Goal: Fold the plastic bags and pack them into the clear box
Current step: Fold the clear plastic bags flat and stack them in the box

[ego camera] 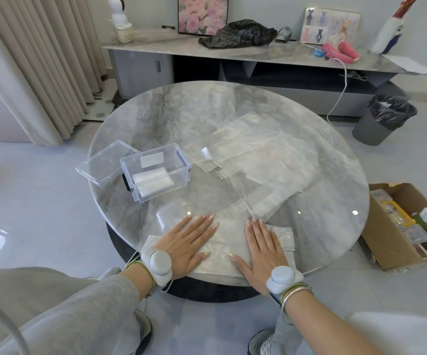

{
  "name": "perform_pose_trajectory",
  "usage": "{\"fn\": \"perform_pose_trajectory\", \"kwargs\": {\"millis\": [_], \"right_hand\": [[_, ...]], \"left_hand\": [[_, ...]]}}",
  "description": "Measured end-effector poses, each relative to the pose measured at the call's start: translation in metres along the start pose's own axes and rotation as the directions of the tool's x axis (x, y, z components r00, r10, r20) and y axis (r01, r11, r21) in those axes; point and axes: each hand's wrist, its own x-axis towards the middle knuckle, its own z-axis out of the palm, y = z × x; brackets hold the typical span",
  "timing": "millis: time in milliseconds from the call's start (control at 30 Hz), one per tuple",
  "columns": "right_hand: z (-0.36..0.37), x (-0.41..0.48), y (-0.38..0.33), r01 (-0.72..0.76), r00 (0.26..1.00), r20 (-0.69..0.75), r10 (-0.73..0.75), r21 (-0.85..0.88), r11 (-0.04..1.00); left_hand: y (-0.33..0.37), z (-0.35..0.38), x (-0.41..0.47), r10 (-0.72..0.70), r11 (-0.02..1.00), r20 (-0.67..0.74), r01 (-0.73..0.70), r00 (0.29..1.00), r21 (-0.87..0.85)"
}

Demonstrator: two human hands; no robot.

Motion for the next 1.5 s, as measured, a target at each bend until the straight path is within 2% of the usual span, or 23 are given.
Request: {"fn": "perform_pose_trajectory", "kwargs": {"millis": [200,333,400,467,533,567,600,700,767,800,1000,1133,1200,1233,1333,1400,1500], "right_hand": [[0.003,-0.001,0.000,-0.069,0.997,-0.024,0.069,-0.004,0.998],[0.003,-0.001,0.000,-0.087,0.996,-0.008,0.087,-0.016,0.996],[0.003,-0.001,0.000,-0.089,0.996,0.002,0.089,-0.011,0.996],[0.003,-0.002,0.000,-0.086,0.996,0.002,0.086,-0.010,0.996],[0.005,-0.001,0.001,-0.087,0.996,0.003,0.087,-0.016,0.996],[0.005,-0.001,0.001,-0.091,0.996,0.005,0.091,-0.016,0.996],[0.005,-0.001,0.001,-0.091,0.996,0.009,0.092,-0.014,0.996],[0.006,-0.001,0.001,-0.078,0.997,0.009,0.078,-0.009,0.997],[0.006,-0.001,0.002,-0.074,0.997,0.008,0.074,-0.011,0.997],[0.006,0.000,0.002,-0.077,0.997,0.005,0.077,-0.012,0.997],[0.002,-0.002,0.001,-0.067,0.998,0.013,0.067,0.029,0.997],[-0.008,-0.003,0.013,-0.183,0.981,0.067,0.181,0.023,0.983],[-0.016,-0.002,0.021,-0.252,0.968,0.005,0.252,0.028,0.967],[-0.023,-0.001,0.023,-0.238,0.970,-0.049,0.240,0.035,0.971],[-0.052,-0.004,0.010,0.026,0.998,-0.061,-0.021,0.078,0.997],[-0.069,-0.011,-0.004,0.237,0.970,-0.067,-0.232,0.089,0.967],[-0.071,-0.019,-0.015,0.378,0.926,-0.006,-0.378,0.048,0.925]], "left_hand": [[-0.001,0.003,-0.003,-0.047,0.998,-0.007,0.046,0.999,-0.045],[-0.009,0.005,-0.014,-0.188,0.972,0.028,0.190,0.982,-0.138],[-0.017,0.007,-0.020,-0.355,0.922,0.036,0.357,0.934,-0.152],[-0.030,0.009,-0.026,-0.553,0.822,0.058,0.555,0.831,-0.129],[-0.038,0.003,-0.028,-0.667,0.728,0.047,0.664,0.744,-0.173],[-0.037,-0.003,-0.027,-0.660,0.735,0.029,0.653,0.751,-0.183],[-0.032,-0.010,-0.023,-0.608,0.784,-0.012,0.598,0.794,-0.169],[0.000,-0.025,-0.009,-0.263,0.961,-0.132,0.247,0.956,-0.127],[0.019,-0.022,-0.004,-0.070,0.994,-0.119,0.058,0.990,-0.094],[0.023,-0.017,-0.003,-0.014,0.997,-0.091,0.007,0.996,-0.073],[0.019,-0.001,-0.011,0.012,0.996,0.007,-0.011,1.000,-0.089],[0.020,-0.004,-0.011,0.008,0.993,0.003,-0.008,1.000,-0.120],[0.020,-0.005,-0.012,0.016,0.992,0.006,-0.015,1.000,-0.127],[0.019,-0.005,-0.012,0.022,0.992,0.012,-0.020,1.000,-0.127],[0.018,-0.007,-0.011,0.028,0.992,0.009,-0.027,1.000,-0.120],[0.017,-0.008,-0.010,0.030,0.993,0.008,-0.029,1.000,-0.116],[0.016,-0.008,-0.008,0.032,0.994,0.013,-0.031,0.999,-0.103]]}}
